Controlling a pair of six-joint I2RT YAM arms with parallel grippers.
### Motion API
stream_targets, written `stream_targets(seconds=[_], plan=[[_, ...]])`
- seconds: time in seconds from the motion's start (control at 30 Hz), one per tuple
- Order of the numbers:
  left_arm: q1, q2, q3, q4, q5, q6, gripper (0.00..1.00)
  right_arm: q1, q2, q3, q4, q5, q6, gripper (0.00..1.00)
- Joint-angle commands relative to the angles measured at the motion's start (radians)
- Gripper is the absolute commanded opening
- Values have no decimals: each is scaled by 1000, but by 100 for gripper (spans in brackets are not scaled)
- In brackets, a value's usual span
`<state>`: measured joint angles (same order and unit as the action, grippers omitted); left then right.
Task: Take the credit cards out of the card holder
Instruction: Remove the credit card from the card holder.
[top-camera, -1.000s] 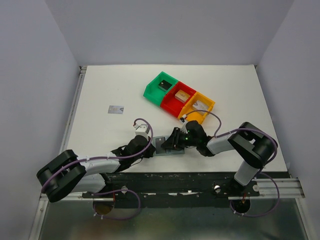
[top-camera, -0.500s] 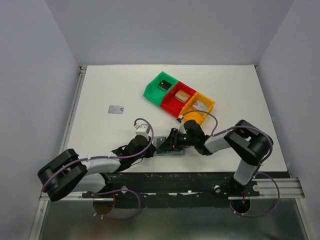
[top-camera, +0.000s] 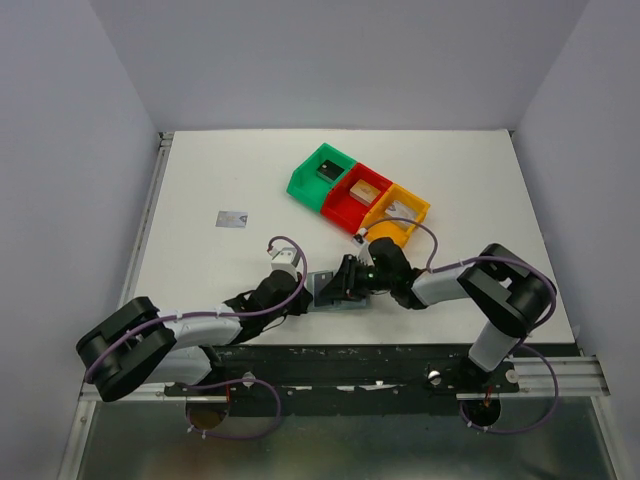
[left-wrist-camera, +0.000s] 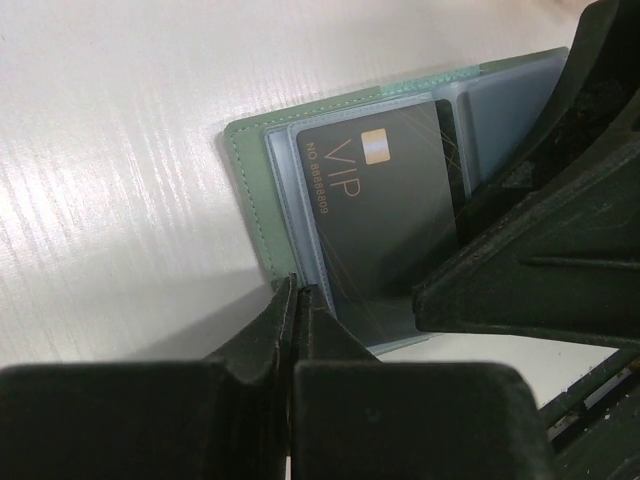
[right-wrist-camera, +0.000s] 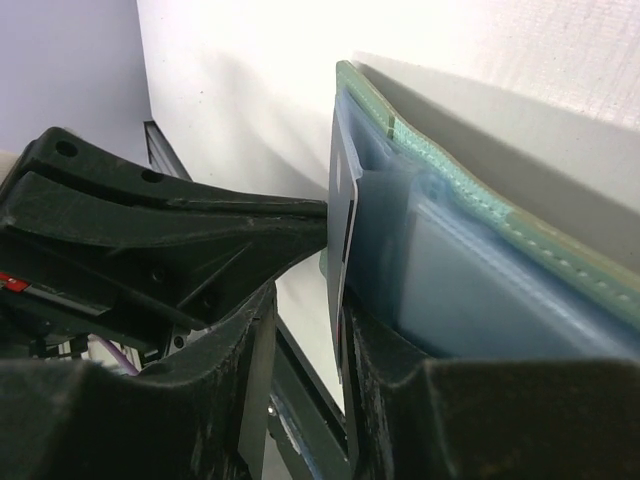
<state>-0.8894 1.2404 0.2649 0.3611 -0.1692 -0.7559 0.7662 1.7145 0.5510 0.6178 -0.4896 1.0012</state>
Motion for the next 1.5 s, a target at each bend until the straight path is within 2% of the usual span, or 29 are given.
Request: stream_targets(seconds=[0.0, 0.8, 1.47], plan=[[3, 47, -35, -94, 28, -20, 0, 4, -41, 3, -24, 17, -21, 38], [14, 54, -46, -108, 17, -52, 0, -5, -139, -22, -161, 68, -65, 36], [17, 62, -55, -105, 14, -63, 0, -19, -202, -59, -197, 103, -73, 31]])
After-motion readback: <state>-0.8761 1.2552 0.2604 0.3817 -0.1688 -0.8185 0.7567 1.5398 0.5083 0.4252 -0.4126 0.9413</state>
